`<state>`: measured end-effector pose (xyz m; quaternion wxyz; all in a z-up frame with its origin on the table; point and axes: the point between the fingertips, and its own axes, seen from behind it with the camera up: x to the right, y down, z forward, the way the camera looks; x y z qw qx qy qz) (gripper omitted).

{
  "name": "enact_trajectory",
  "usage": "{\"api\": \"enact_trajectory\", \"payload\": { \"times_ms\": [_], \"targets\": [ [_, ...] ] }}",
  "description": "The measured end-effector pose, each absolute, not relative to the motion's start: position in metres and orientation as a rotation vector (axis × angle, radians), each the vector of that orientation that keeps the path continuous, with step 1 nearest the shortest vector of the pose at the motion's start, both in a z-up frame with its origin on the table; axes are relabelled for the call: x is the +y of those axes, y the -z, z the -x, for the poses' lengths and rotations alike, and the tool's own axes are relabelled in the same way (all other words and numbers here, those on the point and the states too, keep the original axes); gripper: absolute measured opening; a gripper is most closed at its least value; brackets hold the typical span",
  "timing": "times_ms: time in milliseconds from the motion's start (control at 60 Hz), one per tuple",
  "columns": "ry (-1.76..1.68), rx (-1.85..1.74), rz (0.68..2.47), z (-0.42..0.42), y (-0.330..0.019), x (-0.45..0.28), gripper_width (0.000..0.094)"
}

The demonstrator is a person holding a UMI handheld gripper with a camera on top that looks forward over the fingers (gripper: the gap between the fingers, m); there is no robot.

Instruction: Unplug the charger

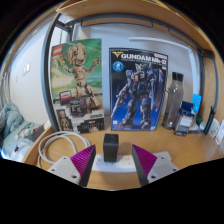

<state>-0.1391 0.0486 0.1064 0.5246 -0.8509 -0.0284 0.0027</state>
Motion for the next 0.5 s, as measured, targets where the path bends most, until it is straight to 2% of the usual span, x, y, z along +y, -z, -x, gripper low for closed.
{"api": "enact_trajectory", "payload": {
  "times_ms": [17, 33, 50, 67, 133, 150, 183, 267, 283, 300, 333, 350, 367, 383, 450, 483, 500],
  "targets": [
    [0.0, -0.07, 2.025, 0.141, -0.109, 0.053, 0.0733],
    [0.005, -0.08, 2.015, 0.144, -0.111, 0.058, 0.0668],
    [0.009, -0.089, 2.008, 0.147, -0.112, 0.061, 0.0643],
    [0.009, -0.097, 2.004, 0.15, -0.113, 0.064, 0.0647],
    [-0.001, -0.094, 2.007, 0.162, -0.109, 0.071, 0.0374],
    [0.014, -0.09, 2.01, 0.161, -0.107, 0.072, 0.0375],
    [0.063, -0.09, 2.001, 0.155, -0.108, 0.076, 0.0229],
    [0.006, -0.058, 2.013, 0.165, -0.104, 0.094, 0.0204],
    [0.002, -0.051, 2.019, 0.166, -0.104, 0.094, 0.0241],
    [-0.003, -0.051, 2.024, 0.162, -0.105, 0.093, 0.018],
    [-0.004, -0.049, 2.03, 0.162, -0.106, 0.092, 0.0164],
    [-0.003, -0.051, 2.033, 0.163, -0.106, 0.092, 0.0163],
    [-0.002, -0.054, 2.036, 0.163, -0.106, 0.092, 0.0208],
    [-0.003, -0.054, 2.042, 0.166, -0.107, 0.091, 0.0143],
    [-0.037, -0.05, 2.089, 0.162, -0.102, 0.092, 0.0113],
    [-0.079, -0.035, 2.103, 0.162, -0.12, 0.094, 0.0102],
    [-0.108, -0.012, 2.091, 0.166, -0.142, 0.098, 0.0101]
  ]
}}
